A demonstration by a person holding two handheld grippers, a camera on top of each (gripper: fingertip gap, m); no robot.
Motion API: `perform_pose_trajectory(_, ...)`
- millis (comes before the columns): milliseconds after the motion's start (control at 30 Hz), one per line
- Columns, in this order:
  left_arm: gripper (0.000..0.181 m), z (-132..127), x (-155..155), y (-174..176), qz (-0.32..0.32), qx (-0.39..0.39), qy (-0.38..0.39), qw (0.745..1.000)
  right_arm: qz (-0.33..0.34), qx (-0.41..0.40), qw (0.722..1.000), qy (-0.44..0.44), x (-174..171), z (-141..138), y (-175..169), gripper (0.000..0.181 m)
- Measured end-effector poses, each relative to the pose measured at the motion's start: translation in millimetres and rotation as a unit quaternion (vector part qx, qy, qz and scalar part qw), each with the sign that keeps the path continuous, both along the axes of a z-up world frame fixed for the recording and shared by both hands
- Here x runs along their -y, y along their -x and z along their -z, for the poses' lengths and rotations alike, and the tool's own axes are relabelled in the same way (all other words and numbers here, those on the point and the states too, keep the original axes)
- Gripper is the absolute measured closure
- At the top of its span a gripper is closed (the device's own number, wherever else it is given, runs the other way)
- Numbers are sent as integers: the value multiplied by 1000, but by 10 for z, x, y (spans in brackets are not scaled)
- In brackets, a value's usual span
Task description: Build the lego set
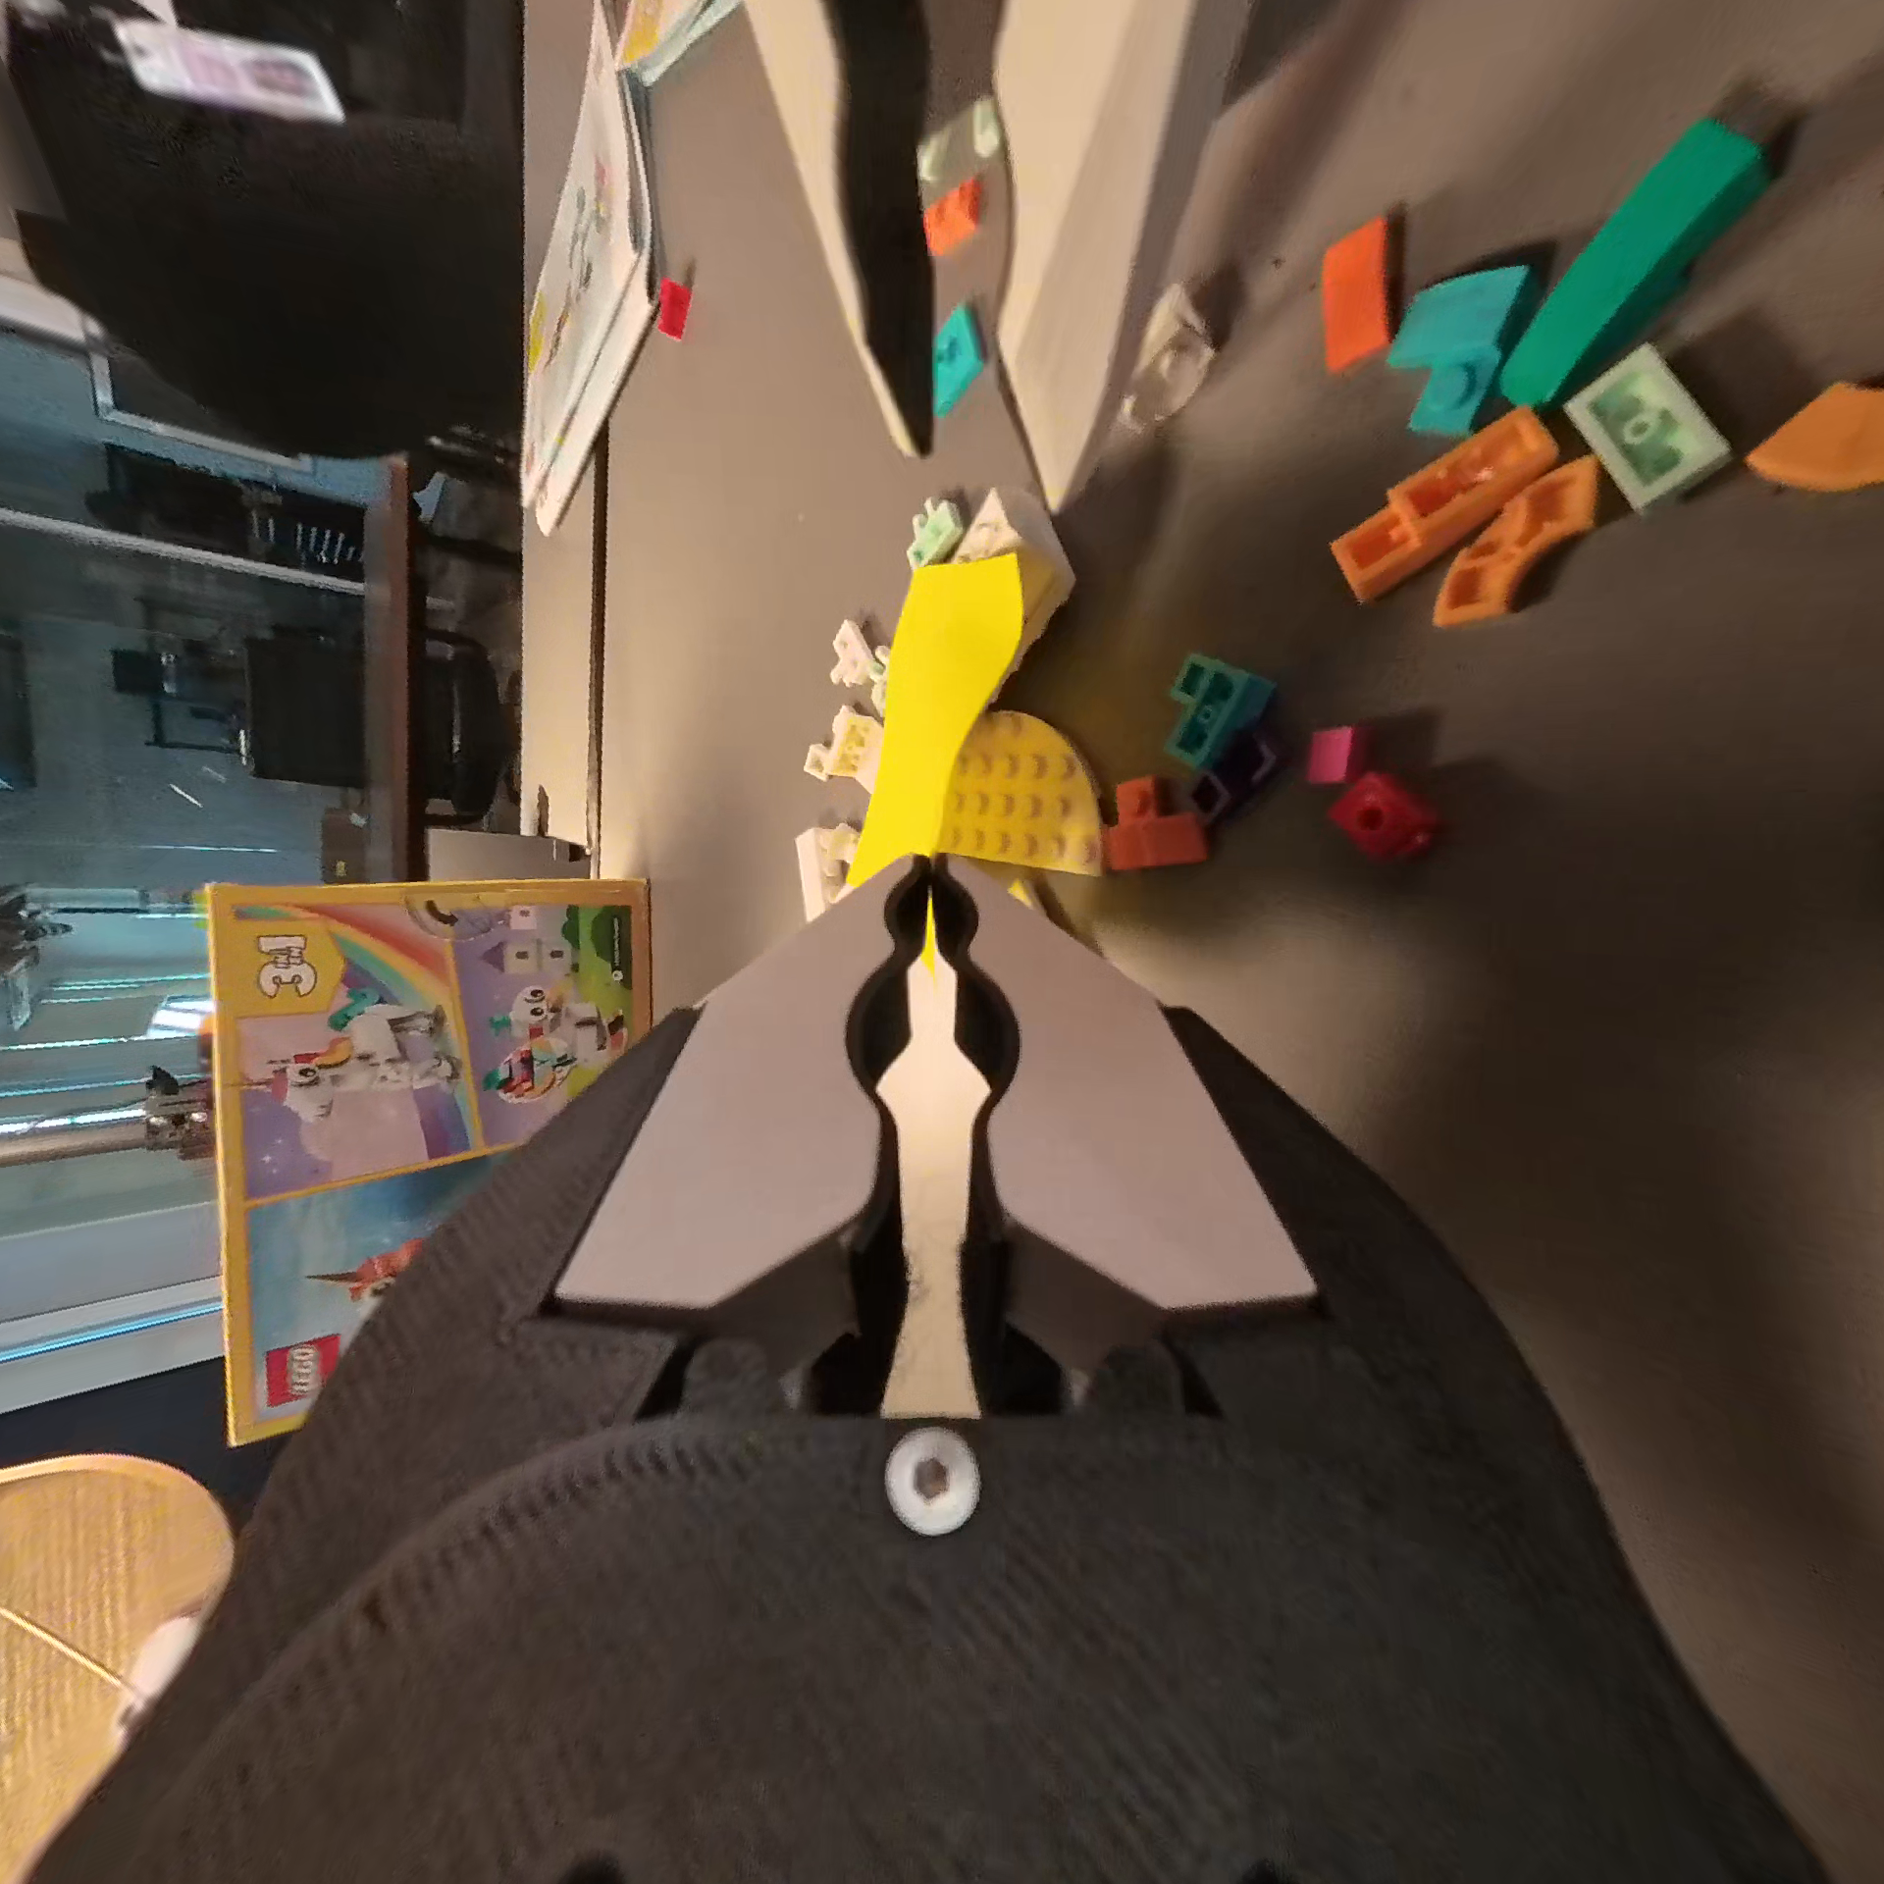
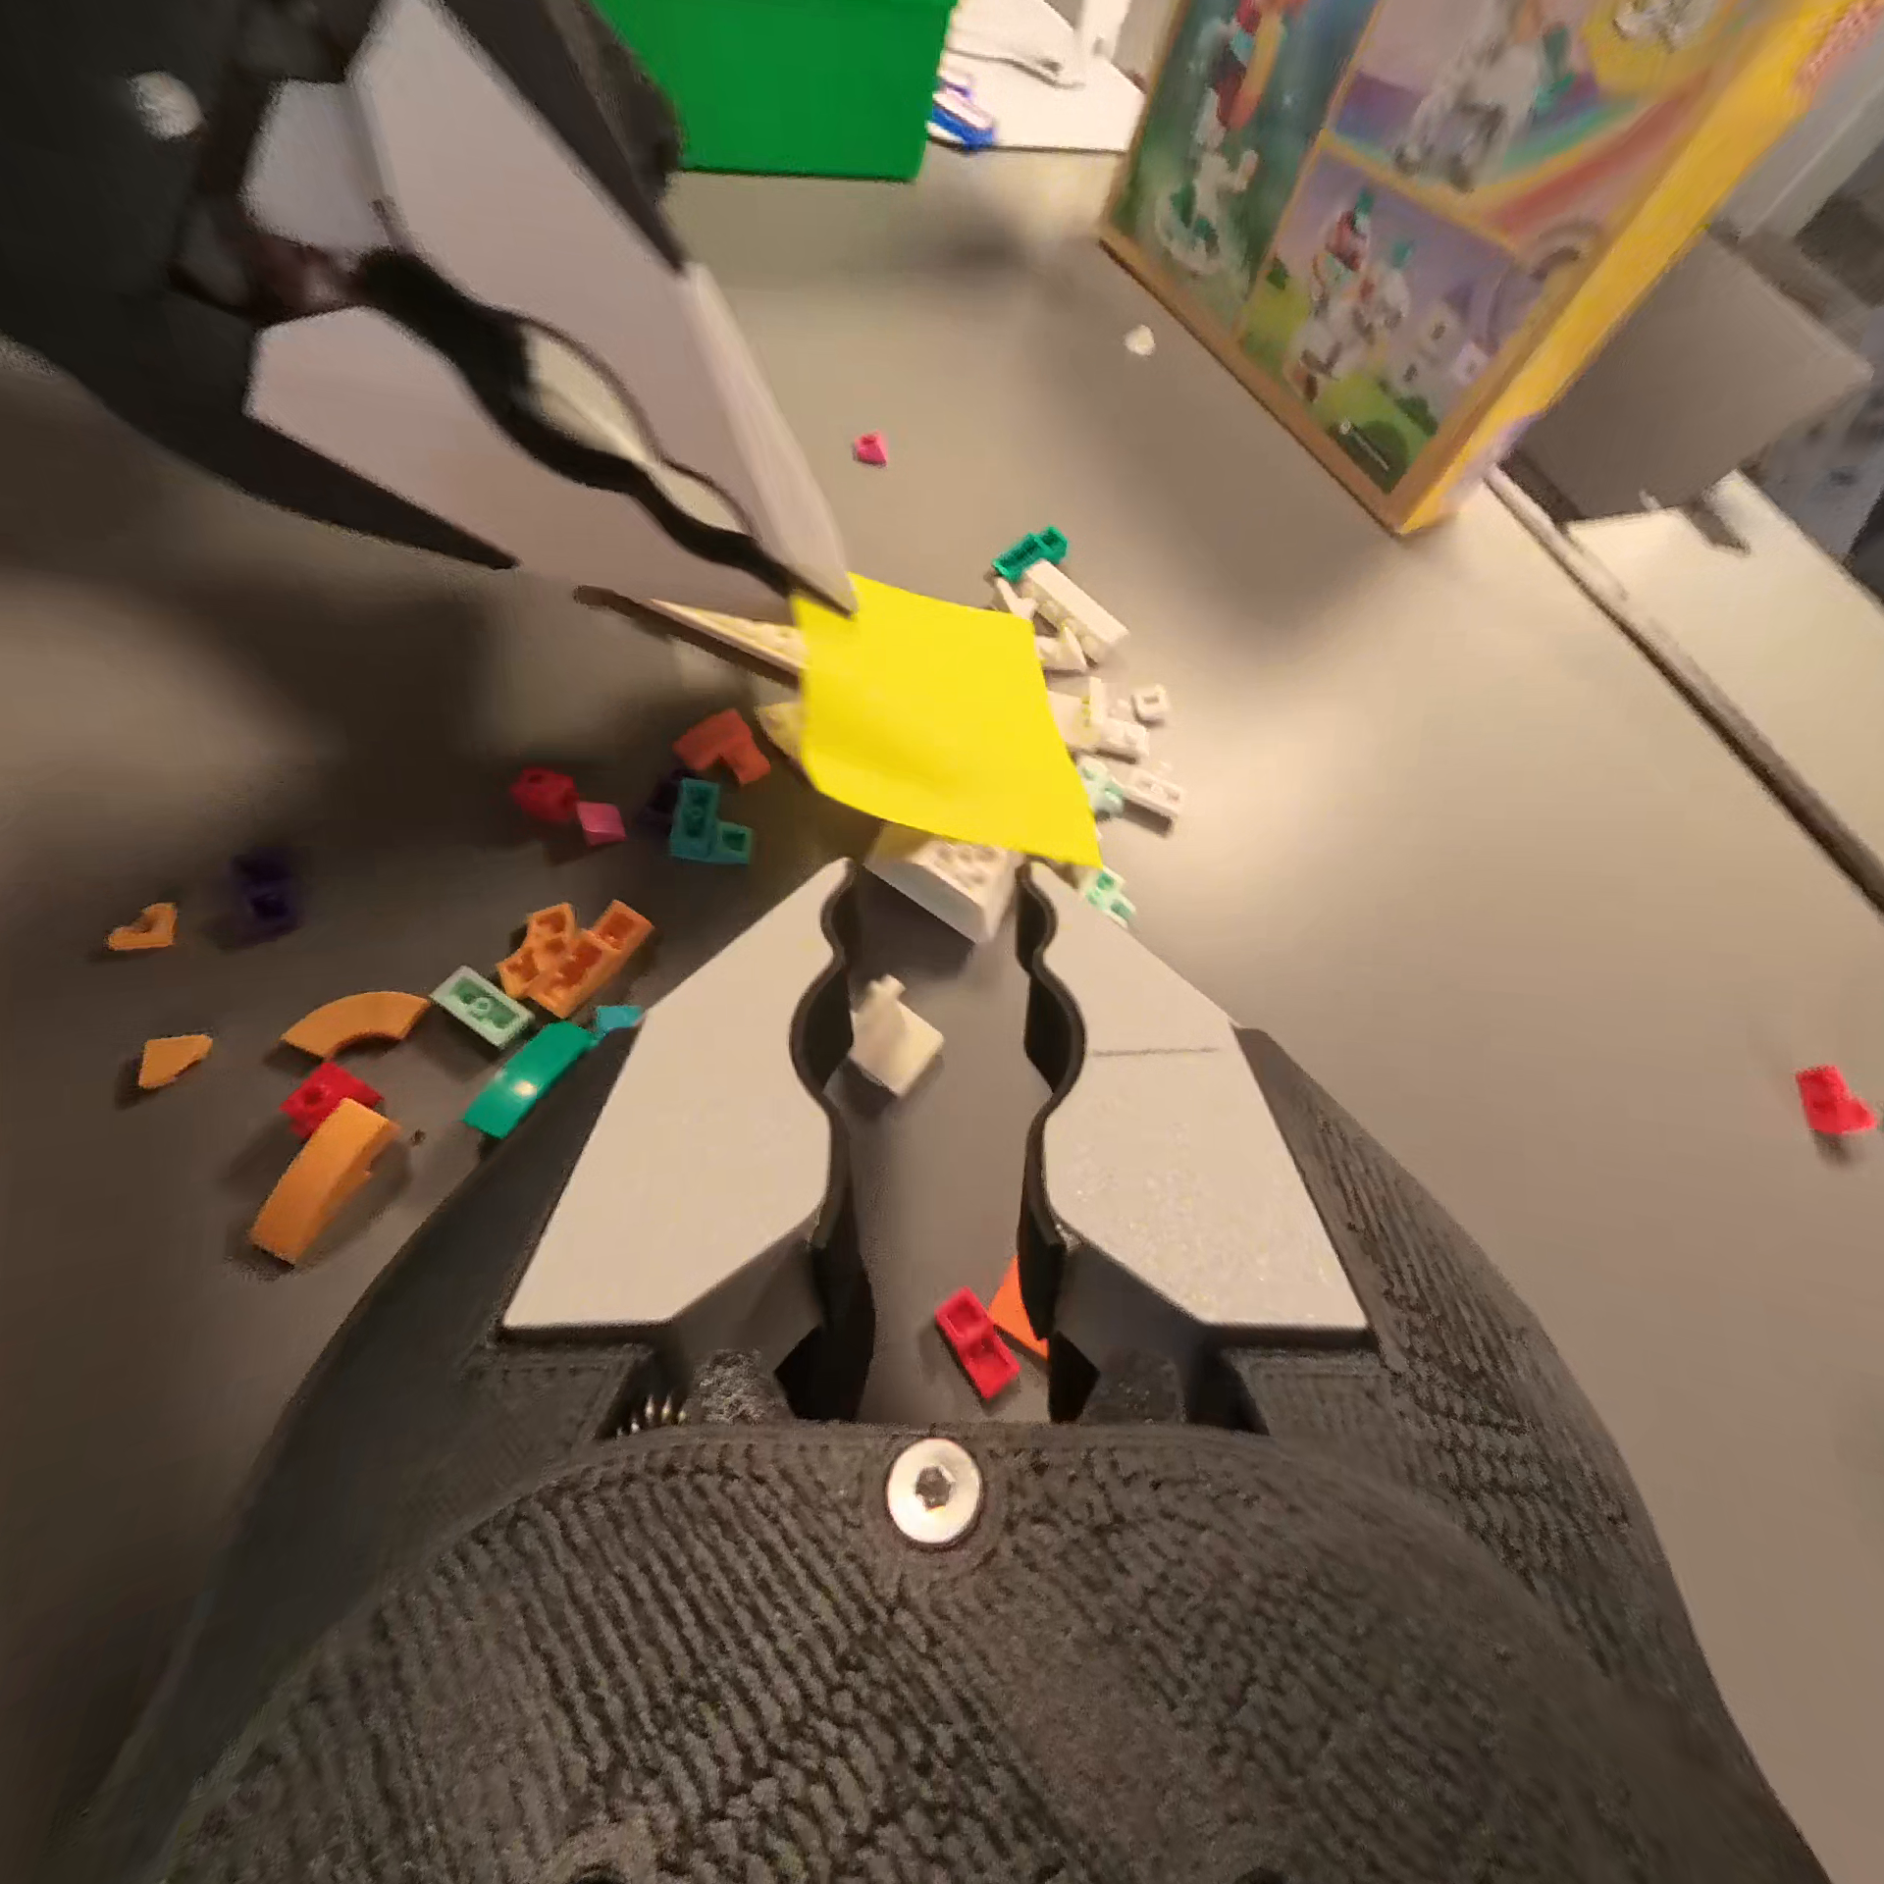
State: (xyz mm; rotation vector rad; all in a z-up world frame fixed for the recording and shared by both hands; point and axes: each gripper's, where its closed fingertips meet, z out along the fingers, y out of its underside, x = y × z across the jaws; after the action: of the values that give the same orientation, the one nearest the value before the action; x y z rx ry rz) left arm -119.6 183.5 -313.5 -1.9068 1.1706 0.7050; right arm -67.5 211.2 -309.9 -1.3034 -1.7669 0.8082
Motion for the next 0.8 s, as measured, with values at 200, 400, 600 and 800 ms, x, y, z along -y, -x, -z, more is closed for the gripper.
perform_pose_trajectory(200, 181, -47, -12, -24, -12, 64, 7, 998, -7, 20, 998, -62, 62, 94, 71, 157)
perform_pose_trajectory(400, 181, -95, -33, -17, -28, 104, 5, 994, -1, 39, 998, -42, 62, 139, 88, 160)
perform_pose_trajectory(600, 181, -253, -92, 76, -60, 145, -23, 987, 3, 44, 998, -36, 52, 151, 89, 162)
perform_pose_trajectory(800, 181, -506, -290, 166, -81, 167, -72, 980, 13, -74, 995, -67, -33, -247, 68, 159)
